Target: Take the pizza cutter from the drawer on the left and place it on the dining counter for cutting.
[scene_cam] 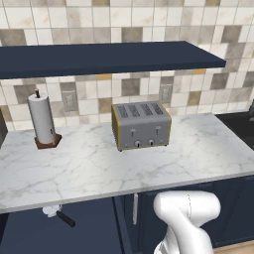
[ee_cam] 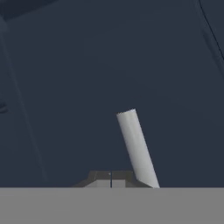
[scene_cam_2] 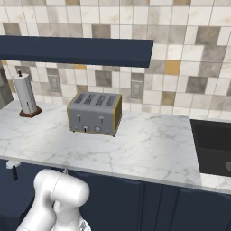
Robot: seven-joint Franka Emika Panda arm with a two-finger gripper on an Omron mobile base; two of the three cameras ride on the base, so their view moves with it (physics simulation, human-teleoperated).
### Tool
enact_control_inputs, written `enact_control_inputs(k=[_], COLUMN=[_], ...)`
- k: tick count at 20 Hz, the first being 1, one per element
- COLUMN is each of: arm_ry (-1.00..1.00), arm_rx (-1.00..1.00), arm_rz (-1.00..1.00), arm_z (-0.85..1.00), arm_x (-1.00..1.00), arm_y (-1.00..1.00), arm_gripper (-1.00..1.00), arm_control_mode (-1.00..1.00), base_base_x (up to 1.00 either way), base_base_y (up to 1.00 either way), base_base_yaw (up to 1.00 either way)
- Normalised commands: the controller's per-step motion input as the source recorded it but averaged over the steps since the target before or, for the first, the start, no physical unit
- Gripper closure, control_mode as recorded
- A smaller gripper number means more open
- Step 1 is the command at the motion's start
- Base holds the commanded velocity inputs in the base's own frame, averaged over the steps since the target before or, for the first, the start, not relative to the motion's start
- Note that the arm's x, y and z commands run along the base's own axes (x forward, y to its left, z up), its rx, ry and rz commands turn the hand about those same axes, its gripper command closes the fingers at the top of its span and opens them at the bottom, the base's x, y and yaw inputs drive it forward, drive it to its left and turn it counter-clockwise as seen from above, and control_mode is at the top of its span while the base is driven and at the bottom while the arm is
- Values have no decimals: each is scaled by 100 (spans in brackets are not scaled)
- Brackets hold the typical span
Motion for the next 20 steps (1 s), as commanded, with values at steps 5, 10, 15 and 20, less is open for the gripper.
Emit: enact_control_inputs(k=[5, 10, 15, 20], arm_ry=[-9, -8, -4, 0], arm_rx=[0, 0, 0, 5], arm_rz=[-3, -4, -5, -6], arm_z=[8, 25, 27, 26], arm_x=[-35, -12, 1, 8], arm_y=[20, 11, 2, 0], arm_gripper=[100, 100, 100, 100], arm_control_mode=[-100, -100, -100, -100], base_base_x=[0, 0, 0, 0], base_base_y=[0, 0, 0, 0], base_base_yaw=[0, 0, 0, 0])
